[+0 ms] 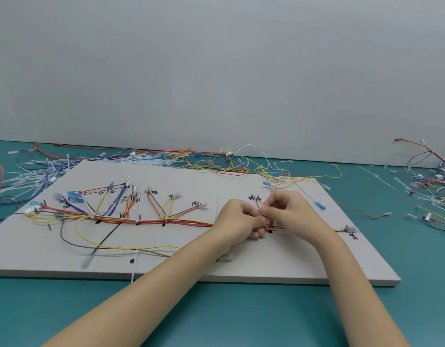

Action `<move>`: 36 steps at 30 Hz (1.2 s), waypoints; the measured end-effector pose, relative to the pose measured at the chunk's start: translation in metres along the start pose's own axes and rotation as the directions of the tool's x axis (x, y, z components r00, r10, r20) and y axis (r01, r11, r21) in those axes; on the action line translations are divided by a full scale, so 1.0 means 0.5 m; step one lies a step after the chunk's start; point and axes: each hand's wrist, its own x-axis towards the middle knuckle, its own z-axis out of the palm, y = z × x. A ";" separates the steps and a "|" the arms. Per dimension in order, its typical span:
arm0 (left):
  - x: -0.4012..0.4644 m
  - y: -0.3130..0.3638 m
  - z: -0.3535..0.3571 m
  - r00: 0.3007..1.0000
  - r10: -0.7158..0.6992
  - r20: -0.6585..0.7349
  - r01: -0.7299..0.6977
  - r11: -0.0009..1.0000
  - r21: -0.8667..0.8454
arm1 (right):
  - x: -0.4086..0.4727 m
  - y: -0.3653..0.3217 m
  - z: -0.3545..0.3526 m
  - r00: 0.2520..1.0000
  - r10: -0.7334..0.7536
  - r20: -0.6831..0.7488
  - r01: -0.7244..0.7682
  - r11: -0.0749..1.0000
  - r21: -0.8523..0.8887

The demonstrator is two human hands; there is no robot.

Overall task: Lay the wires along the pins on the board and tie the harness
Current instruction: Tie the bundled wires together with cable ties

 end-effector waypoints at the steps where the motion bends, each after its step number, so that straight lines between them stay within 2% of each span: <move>1: 0.000 0.001 -0.001 1.000 0.001 0.003 -0.001 1.000 0.001 | 0.000 0.000 0.000 1.000 -0.005 -0.001 0.005 1.000 -0.004; 36: 0.003 -0.004 0.002 1.000 0.010 -0.006 -0.010 1.000 0.025 | -0.001 -0.003 0.000 1.000 0.008 -0.009 -0.009 0.999 -0.032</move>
